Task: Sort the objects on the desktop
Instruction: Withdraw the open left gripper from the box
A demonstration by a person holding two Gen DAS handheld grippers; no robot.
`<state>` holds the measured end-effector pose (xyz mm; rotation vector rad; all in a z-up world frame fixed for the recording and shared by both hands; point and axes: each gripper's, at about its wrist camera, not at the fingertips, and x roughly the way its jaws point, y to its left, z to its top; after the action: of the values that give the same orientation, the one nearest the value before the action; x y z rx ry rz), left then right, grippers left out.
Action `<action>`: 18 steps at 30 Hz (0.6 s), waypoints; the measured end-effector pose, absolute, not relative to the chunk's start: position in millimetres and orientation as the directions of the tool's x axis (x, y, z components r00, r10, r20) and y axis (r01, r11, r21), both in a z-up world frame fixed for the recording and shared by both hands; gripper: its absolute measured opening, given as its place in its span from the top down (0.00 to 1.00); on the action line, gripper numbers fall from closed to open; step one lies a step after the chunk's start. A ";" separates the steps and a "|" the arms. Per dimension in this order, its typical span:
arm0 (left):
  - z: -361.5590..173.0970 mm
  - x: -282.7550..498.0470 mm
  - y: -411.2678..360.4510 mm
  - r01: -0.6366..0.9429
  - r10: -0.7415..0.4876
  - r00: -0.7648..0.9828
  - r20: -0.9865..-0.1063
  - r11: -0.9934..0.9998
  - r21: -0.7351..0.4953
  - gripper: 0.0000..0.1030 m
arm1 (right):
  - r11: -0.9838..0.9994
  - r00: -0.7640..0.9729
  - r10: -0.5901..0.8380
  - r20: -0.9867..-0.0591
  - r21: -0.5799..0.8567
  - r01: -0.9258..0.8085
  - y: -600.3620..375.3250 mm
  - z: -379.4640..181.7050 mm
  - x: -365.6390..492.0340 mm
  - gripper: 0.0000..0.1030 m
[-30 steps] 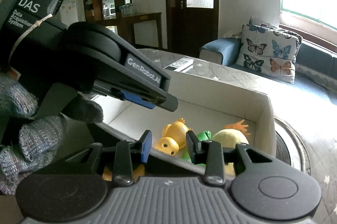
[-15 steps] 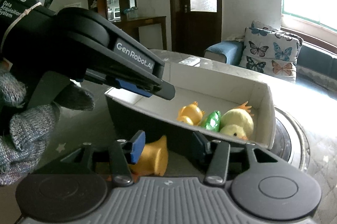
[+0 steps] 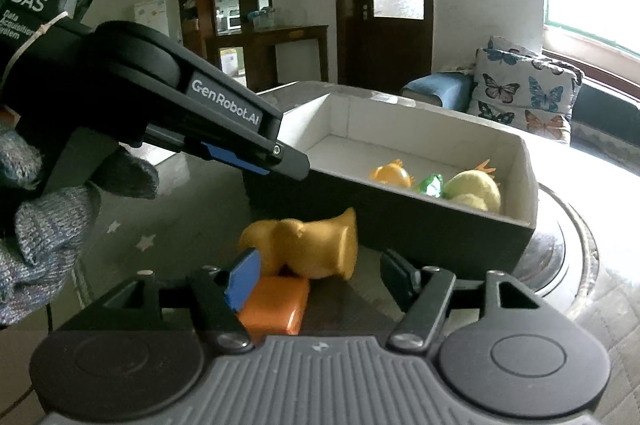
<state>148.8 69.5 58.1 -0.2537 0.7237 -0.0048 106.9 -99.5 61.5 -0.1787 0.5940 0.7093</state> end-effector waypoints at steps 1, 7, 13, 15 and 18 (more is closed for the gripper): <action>56.1 146.7 70.8 -0.086 -0.092 0.748 -0.658 0.969 -0.233 0.71 | 0.748 0.599 0.561 -0.571 0.040 -0.662 -98.4 60.0 104.4 0.34; 45.0 133.7 76.2 -0.096 -0.103 0.731 -0.675 0.963 -0.250 0.71 | 0.729 0.571 0.570 -0.591 0.043 -0.683 -90.9 50.3 93.3 0.34; 29.9 127.5 77.8 -0.108 -0.115 0.701 -0.704 0.959 -0.264 0.71 | 0.725 0.560 0.557 -0.613 0.029 -0.688 -84.5 40.6 86.9 0.34; 23.9 126.2 76.8 -0.109 -0.123 0.685 -0.718 0.957 -0.268 0.71 | 0.725 0.558 0.551 -0.621 0.026 -0.688 -82.6 37.0 85.9 0.35; 17.8 124.3 76.1 -0.110 -0.144 0.669 -0.729 0.951 -0.289 0.71 | 0.727 0.556 0.542 -0.630 0.019 -0.687 -79.5 31.9 84.5 0.36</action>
<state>124.3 76.1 17.8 -0.3231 0.8412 -0.0194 84.5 -79.5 31.9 -0.2406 0.6548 0.7335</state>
